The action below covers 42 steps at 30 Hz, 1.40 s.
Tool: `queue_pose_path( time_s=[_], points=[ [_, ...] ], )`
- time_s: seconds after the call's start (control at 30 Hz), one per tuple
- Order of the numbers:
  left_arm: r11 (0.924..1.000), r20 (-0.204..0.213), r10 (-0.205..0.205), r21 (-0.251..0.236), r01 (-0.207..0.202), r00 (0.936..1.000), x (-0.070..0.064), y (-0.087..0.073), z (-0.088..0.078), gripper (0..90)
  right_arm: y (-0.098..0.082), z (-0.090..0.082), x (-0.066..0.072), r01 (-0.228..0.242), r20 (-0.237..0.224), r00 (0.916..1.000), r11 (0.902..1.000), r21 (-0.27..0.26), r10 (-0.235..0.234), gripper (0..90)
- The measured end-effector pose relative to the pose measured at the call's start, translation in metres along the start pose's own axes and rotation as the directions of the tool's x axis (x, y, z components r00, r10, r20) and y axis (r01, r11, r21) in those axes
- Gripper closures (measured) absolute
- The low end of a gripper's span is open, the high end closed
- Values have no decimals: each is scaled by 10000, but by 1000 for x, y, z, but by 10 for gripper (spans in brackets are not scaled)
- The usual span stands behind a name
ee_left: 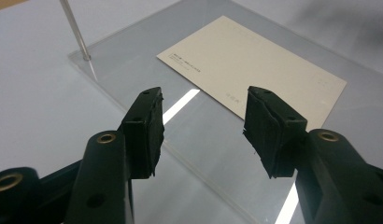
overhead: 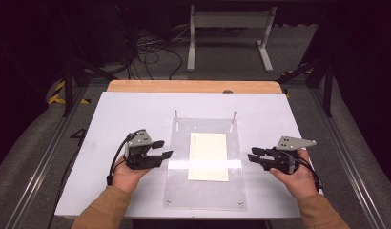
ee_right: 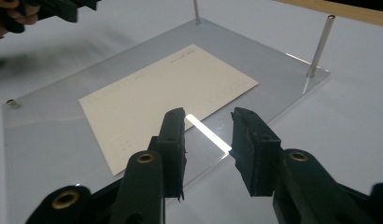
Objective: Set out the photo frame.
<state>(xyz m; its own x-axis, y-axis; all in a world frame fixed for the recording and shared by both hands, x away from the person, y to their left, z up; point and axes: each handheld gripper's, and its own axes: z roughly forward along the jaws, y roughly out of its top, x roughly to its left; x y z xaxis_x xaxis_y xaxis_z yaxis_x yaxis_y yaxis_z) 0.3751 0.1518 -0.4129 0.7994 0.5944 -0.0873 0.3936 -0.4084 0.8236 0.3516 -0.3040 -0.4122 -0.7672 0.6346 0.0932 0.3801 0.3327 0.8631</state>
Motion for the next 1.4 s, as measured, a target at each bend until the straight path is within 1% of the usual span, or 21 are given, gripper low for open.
queue_pose_path(
  time_s=[0.07,0.1,0.23,0.3,0.33,0.43,0.47,0.53,0.6,0.7,0.8,0.87,0.9,0.97,1.0,1.07,1.13,1.17,1.23,1.37,1.4],
  points=[
    [10000,-4,-9,-84,9,10000,1,-2,-2,463,2,4,-3,44,126,9999,10000,59,-45,643],
    [9997,113,-211,-115,212,9997,1,-4,-4,463,4,7,-6,83,243,9997,9999,121,-86,644],
    [9994,144,-277,-213,281,9995,3,-10,-10,462,13,28,-24,317,749,9967,9995,99,-323,650],
    [9993,90,-260,-274,262,9996,3,-12,-13,456,16,35,-29,385,839,9957,9992,87,-390,650],
    [9986,124,-403,-325,407,9991,3,-13,-14,454,18,38,-30,412,893,9951,9991,42,-414,648],
    [9988,-15,-343,-354,342,9994,2,-17,-19,448,20,45,-34,460,973,9942,9989,-18,-456,639],
    [9988,-118,-363,-344,358,9993,2,-21,-22,447,24,52,-38,492,1095,9929,9987,-141,-474,627],
    [9983,-106,-463,-363,458,9989,2,-23,-24,446,25,54,-40,512,1165,9920,9985,-192,-487,624],
    [9985,-184,-417,-358,410,9990,2,-26,-27,444,28,60,-46,496,1279,9908,9981,-369,-445,624],
    [9969,-177,-667,-419,660,9976,0,-31,-31,440,31,73,-61,-141,1162,9930,9978,-643,215,663],
    [9976,-294,-573,-403,561,9979,1,-35,-35,437,34,81,-70,-199,1313,9909,9974,-697,290,685],
    [9969,-274,-669,-434,656,9974,0,-37,-35,435,36,88,-75,-10,1505,9885,9980,-640,106,691],
    [9965,-297,-725,-434,711,9969,0,-38,-36,435,36,88,-75,-10,1505,9885,9980,-640,106,691],
    [9977,-389,-575,-394,560,9976,0,-41,-38,432,37,93,-78,49,1603,9870,9980,-637,54,690],
    [9958,-330,-822,-436,807,9961,-2,-42,-38,429,37,95,-79,81,1665,9860,9978,-662,30,691],
    [9972,-410,-637,-415,620,9971,-1,-43,-40,420,38,100,-81,166,1763,9843,9978,-640,-51,688],
    [9975,-448,-612,-383,595,9971,-2,-45,-41,418,38,105,-84,267,1856,9825,9980,-568,-157,694],
    [9964,-401,-743,-430,726,9964,-3,-46,-41,418,38,107,-86,380,1927,9808,9982,-458,-285,697],
    [9972,-400,-661,-381,646,9970,-4,-48,-43,415,39,111,-90,465,2046,9781,9981,-394,-375,707],
    [9968,-425,-735,-347,720,9964,-7,-53,-45,413,44,117,-93,513,2034,9782,9976,-459,-409,740],
    [9975,-532,-643,-325,626,9965,-6,-55,-47,413,45,119,-93,529,2020,9784,9977,-424,-433,757]
  ],
)
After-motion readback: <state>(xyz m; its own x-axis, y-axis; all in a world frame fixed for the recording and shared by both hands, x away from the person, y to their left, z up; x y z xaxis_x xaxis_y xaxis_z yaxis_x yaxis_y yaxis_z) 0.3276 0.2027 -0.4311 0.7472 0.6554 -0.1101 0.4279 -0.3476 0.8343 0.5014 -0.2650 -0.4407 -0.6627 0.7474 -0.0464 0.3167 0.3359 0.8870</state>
